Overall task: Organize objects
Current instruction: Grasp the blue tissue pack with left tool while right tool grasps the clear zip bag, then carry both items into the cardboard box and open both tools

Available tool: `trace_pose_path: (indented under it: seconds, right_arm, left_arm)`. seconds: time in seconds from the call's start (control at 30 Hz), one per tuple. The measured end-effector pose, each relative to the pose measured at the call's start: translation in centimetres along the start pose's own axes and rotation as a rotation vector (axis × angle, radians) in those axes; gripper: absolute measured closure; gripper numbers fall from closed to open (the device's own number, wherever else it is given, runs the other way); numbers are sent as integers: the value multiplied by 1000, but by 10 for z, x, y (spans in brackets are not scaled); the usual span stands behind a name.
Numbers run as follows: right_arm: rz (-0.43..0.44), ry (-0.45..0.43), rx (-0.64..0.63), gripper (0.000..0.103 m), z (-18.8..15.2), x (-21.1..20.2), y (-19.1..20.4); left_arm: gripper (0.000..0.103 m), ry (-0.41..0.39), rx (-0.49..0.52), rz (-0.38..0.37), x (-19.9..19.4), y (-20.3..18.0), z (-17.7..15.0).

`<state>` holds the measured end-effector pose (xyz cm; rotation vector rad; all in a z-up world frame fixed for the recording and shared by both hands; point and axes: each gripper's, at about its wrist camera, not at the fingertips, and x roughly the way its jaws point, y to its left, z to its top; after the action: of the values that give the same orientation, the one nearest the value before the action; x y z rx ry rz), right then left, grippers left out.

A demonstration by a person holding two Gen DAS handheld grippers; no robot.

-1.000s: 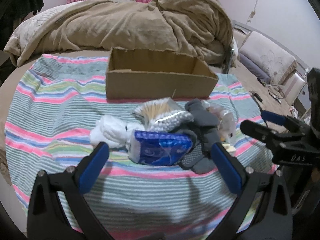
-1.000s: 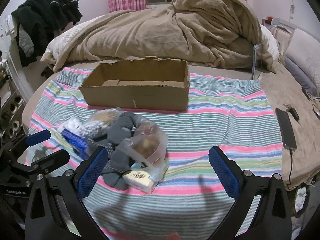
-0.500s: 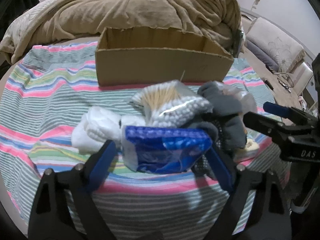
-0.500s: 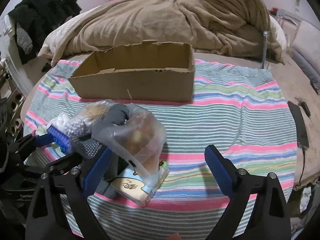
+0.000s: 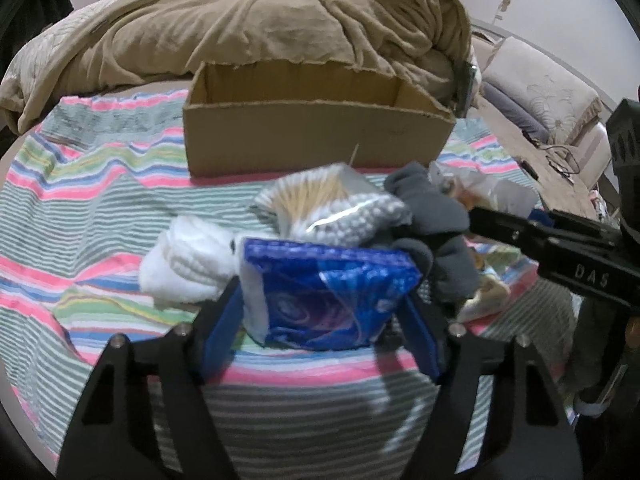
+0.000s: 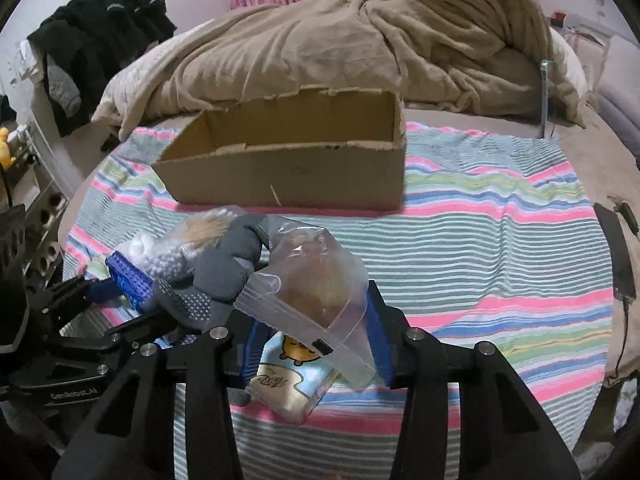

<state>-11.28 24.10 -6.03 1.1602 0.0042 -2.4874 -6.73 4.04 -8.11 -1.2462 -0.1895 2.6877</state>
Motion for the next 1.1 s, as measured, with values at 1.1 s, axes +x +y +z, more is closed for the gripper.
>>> trace_pose_path:
  seconds: [1.1]
  right_arm:
    - [-76, -168, -141, 56, 115, -11, -7]
  left_arm:
    - [29, -192, 77, -11, -26, 29, 135]
